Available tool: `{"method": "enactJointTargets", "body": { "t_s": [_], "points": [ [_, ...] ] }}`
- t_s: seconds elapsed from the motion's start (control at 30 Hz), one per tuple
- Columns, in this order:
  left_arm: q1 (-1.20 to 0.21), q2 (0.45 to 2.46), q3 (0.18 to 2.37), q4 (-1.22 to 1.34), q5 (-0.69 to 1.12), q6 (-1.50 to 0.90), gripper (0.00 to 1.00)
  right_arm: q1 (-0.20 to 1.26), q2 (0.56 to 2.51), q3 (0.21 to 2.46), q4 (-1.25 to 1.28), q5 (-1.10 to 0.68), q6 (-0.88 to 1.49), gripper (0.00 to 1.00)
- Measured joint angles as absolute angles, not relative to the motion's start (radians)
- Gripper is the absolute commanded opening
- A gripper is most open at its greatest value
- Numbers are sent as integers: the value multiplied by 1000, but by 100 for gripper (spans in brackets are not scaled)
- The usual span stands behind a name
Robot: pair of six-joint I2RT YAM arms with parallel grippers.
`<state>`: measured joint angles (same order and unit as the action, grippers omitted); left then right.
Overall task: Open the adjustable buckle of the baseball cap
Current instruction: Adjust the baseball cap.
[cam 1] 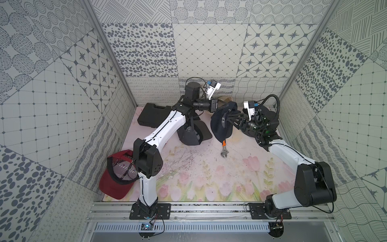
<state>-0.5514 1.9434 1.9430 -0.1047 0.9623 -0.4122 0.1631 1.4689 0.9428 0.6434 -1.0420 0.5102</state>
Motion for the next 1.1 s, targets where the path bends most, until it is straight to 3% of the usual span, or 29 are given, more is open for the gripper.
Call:
{"method": "enactJointTargets", "body": {
  "t_s": [0.37, 0.6, 0.77, 0.87, 1.1],
  "points": [
    [-557, 1954, 1964, -123, 969, -408, 0, 163, 1512, 967, 736, -1083, 574, 30],
    [-565, 1976, 1988, -148, 966, -401, 0, 163, 1512, 967, 760, -1099, 589, 5],
    [-567, 1987, 1999, -160, 952, -393, 0, 163, 1512, 967, 760, -1104, 592, 1],
    [-567, 1990, 2009, -175, 941, -384, 15, 163, 1511, 967, 744, -1104, 585, 0],
    [-567, 1991, 2031, -236, 902, -327, 39, 163, 1511, 997, 633, -1102, 551, 0]
  ]
}}
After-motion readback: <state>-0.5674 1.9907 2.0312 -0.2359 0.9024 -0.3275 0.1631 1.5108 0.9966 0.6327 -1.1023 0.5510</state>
